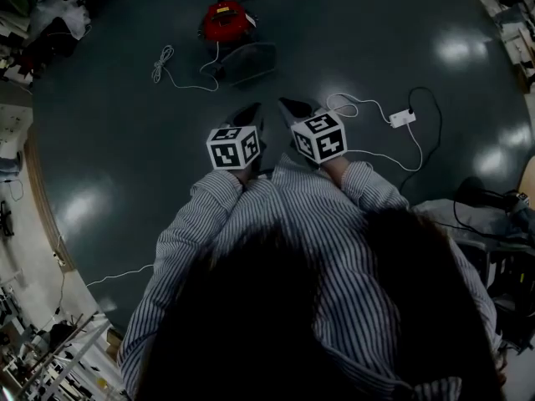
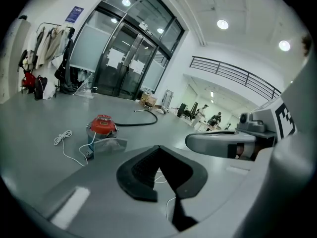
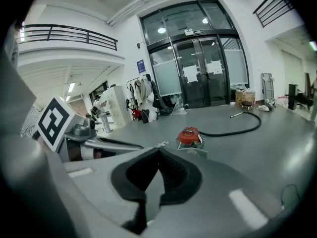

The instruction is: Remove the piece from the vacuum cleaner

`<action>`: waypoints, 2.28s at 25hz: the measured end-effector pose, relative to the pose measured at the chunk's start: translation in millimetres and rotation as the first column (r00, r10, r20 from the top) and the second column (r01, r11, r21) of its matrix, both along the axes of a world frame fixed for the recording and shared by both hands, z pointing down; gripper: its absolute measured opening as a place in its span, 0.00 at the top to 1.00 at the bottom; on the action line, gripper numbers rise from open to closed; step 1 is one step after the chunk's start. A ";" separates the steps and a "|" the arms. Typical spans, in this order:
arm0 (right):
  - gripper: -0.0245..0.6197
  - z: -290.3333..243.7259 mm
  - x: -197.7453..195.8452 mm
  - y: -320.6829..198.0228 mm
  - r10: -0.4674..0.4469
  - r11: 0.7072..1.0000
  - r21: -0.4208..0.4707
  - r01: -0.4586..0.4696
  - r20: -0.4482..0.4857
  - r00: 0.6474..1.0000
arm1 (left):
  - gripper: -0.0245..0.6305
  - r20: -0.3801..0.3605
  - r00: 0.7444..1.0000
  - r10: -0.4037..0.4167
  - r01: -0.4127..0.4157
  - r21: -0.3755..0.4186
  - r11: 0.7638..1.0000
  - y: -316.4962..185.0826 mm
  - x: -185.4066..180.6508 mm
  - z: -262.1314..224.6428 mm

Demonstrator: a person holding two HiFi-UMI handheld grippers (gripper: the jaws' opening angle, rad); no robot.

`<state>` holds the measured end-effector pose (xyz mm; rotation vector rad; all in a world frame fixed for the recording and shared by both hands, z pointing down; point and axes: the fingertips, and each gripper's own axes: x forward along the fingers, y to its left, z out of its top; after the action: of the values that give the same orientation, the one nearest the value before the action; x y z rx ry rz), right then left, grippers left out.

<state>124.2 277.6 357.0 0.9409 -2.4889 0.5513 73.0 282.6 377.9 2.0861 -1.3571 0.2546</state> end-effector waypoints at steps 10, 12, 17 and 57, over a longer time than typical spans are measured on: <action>0.96 30.9 13.6 -9.0 -0.013 0.996 -0.089 0.012 -0.005 1.000 | 0.95 -0.047 0.998 -0.033 0.028 -0.102 0.994 -5.7 13.3 32.5; 0.96 37.8 14.3 -18.2 -0.004 0.994 -0.107 0.003 -0.009 1.000 | 0.95 -0.056 0.998 -0.028 0.021 -0.115 0.993 -13.2 14.4 37.5; 0.96 50.3 1.4 -55.4 0.001 0.991 -0.133 -0.004 -0.021 1.000 | 0.95 -0.051 0.999 0.007 -0.016 -0.160 0.987 -46.2 6.8 56.7; 0.96 171.8 -110.2 -344.8 -0.159 0.963 -0.248 0.103 -0.216 0.963 | 0.95 0.018 0.996 0.085 -0.077 -0.282 0.956 -337.3 -113.8 165.3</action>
<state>14.0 -67.2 528.8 0.6989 -2.1981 0.6345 -40.8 -54.7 543.2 1.9071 -1.1769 0.4861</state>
